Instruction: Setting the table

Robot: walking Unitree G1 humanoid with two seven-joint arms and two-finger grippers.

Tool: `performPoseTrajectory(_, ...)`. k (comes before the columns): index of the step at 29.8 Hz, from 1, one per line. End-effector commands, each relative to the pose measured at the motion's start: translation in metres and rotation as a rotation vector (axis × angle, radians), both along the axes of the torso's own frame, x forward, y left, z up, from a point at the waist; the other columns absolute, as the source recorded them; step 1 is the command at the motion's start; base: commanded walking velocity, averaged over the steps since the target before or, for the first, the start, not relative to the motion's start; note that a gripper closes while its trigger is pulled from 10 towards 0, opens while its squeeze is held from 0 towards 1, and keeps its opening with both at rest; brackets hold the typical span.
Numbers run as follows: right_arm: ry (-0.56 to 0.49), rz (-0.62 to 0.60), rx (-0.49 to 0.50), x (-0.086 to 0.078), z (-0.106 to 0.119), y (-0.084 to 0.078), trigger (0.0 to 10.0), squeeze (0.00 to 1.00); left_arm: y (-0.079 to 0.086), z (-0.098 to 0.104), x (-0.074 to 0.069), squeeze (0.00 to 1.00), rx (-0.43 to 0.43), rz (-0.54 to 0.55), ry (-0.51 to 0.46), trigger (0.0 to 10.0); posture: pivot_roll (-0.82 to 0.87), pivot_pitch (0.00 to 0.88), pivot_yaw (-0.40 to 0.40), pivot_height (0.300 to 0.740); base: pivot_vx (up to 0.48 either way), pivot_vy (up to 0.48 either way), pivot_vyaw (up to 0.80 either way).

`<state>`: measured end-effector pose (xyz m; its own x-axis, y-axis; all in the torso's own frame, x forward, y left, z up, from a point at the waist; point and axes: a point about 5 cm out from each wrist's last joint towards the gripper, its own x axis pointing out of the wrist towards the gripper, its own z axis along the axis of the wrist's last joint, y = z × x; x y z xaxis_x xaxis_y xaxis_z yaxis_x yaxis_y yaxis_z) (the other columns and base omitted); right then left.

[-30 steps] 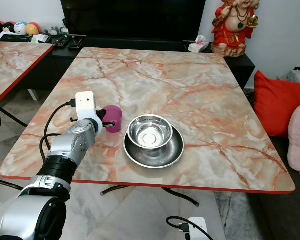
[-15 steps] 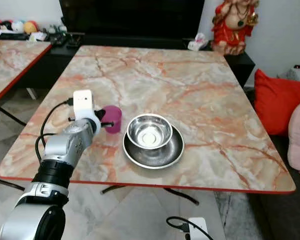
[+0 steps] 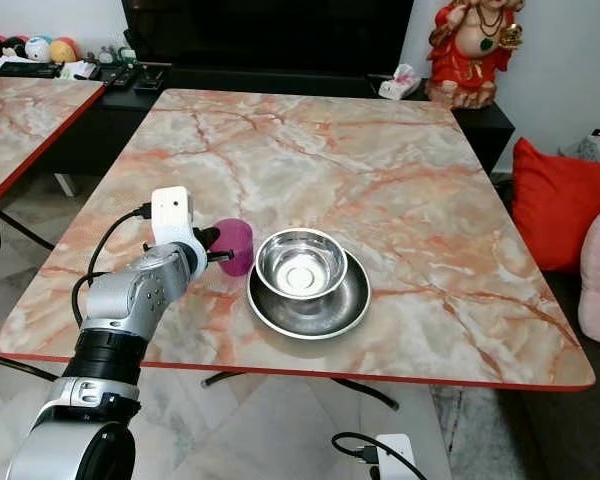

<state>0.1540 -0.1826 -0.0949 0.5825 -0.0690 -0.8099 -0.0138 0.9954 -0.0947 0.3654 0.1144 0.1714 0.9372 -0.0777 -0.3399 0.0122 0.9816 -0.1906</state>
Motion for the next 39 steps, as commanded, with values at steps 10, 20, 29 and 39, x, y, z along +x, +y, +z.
performPoseTrajectory(10, 0.015, -0.003, -0.003, -0.0033, -0.0013, -0.0015, 10.0, 0.0, -0.0019, 0.0048, -0.0026, 0.0, 0.041, -0.005, -0.004, 10.0, 0.04, 0.013, -0.025, 0.74, 0.0, 0.0, 0.0)
performPoseTrajectory(20, 0.013, -0.004, -0.002, -0.0032, -0.0012, -0.0014, 10.0, 0.0, -0.0016, 0.0028, -0.0028, 0.21, 0.058, 0.002, 0.002, 10.0, 0.04, 0.014, -0.026, 0.74, 0.0, 0.0, 0.0)
performPoseTrajectory(29, 0.014, -0.001, -0.002, -0.0035, -0.0014, -0.0015, 10.0, 0.0, -0.0014, 0.0028, -0.0026, 0.36, 0.055, 0.013, -0.001, 10.0, 0.04, 0.015, -0.026, 0.74, 0.0, 0.0, 0.0)
performPoseTrajectory(39, 0.017, 0.003, -0.004, -0.0038, -0.0015, -0.0018, 10.0, 0.0, -0.0007, 0.0035, -0.0018, 0.56, 0.042, 0.027, -0.009, 10.0, 0.04, 0.017, -0.027, 0.74, 0.0, 0.0, 0.0)
